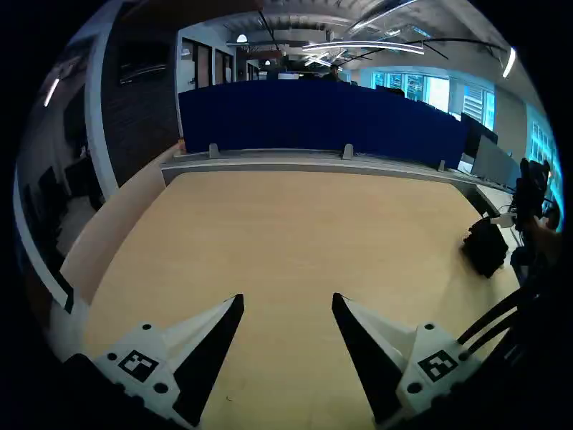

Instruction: Fold towel

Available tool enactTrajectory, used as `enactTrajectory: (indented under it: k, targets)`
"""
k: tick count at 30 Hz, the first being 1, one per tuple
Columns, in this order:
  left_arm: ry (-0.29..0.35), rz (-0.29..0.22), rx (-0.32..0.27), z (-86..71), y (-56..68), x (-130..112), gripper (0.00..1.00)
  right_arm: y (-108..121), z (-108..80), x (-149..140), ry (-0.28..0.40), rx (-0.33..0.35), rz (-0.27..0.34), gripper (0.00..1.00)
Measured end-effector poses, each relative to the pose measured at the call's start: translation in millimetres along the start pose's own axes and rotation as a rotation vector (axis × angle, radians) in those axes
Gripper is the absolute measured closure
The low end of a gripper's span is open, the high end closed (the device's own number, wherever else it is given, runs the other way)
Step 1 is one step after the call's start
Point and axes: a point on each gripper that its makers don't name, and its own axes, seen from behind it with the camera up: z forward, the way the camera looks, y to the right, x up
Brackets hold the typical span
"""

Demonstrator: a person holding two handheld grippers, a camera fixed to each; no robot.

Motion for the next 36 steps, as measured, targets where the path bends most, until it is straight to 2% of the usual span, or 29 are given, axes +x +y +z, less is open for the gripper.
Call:
enactTrajectory:
  k: [9, 18, 24, 27, 30, 36]
  targets:
    - [0.012, 0.012, -0.021, -0.9, 6.6, 4, 0.09, -6, -33.2, -6, 0.041, -0.016, 0.021, 0.0]
    - [0.036, 0.008, -0.048, -1.8, 10.3, 13, 0.09, -21, -78.2, -32, 0.083, -0.031, 0.052, 0.0]
    - [0.044, 0.021, -0.07, -2.4, 17.1, 14, 0.09, -24, -97.3, -43, 0.11, -0.053, 0.06, 0.0]
    - [0.048, 0.027, -0.078, -4.1, 19.3, 15, 0.09, -24, -104.2, -38, 0.148, -0.061, 0.069, 0.0]
    - [0.058, 0.031, -0.081, -6.2, 19.9, 17, 0.09, -24, -114.1, -27, 0.215, -0.073, 0.079, 0.0]
    - [0.073, 0.029, -0.086, -10.4, 19.7, 19, 0.09, -21, -142.6, 6, 0.397, -0.107, 0.107, 0.0]
